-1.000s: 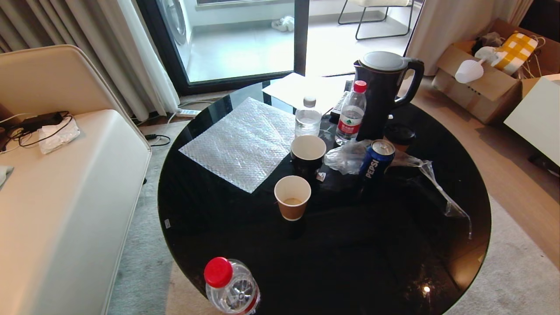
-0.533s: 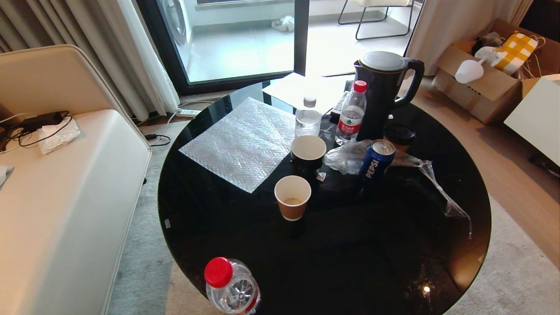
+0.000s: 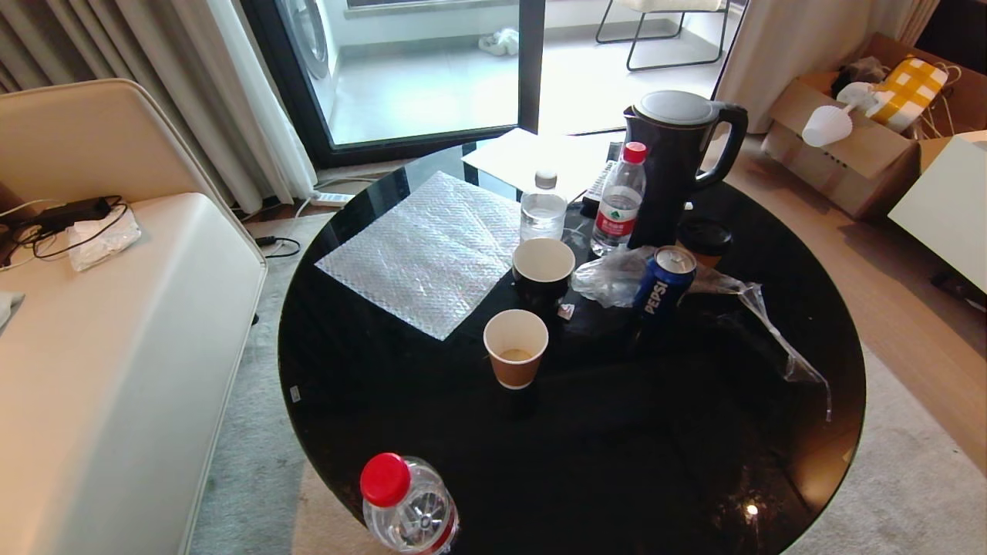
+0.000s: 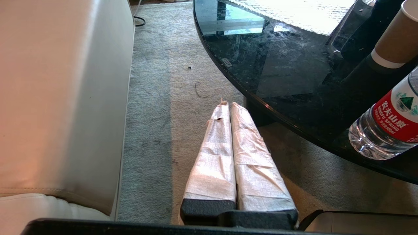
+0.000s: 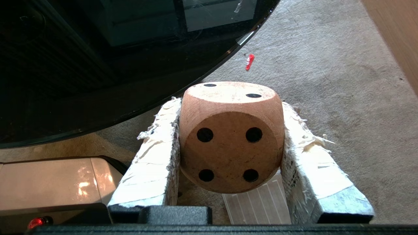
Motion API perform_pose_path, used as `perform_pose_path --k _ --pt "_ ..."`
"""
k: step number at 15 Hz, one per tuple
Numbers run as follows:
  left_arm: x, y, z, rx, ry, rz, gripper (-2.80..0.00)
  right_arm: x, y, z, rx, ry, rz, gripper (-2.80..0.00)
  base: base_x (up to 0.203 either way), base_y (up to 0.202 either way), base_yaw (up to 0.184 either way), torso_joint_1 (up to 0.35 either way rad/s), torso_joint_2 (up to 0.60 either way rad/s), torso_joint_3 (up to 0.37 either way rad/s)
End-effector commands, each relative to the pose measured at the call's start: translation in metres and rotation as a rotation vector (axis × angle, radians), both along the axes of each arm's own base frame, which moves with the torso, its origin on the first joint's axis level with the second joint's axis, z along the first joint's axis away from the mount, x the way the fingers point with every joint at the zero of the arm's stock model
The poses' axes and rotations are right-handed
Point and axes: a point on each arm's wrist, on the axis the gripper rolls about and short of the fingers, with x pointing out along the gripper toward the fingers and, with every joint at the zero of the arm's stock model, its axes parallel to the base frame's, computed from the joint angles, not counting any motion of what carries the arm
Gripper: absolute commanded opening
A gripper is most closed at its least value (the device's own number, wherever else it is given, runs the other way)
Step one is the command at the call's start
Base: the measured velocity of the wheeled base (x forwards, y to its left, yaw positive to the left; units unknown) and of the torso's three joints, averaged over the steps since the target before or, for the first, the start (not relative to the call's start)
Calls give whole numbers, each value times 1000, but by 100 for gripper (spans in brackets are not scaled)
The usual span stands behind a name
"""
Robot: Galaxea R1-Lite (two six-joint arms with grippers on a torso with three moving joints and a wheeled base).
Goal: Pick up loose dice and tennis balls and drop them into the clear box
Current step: Put the toys in the box
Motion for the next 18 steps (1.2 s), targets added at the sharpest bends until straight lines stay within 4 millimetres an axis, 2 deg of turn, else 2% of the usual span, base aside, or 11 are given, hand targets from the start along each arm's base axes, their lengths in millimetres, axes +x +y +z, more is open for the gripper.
perform_pose_path --k 1,13,18 --pt "0 0 0 0 0 0 -280 0 0 0 -1 4 0 -280 0 0 0 0 0 0" --pt "0 0 0 0 0 0 -280 0 0 0 -1 4 0 -280 0 0 0 0 0 0" --pt "0 0 0 0 0 0 -280 0 0 0 -1 4 0 -280 -161 0 -1 3 3 2"
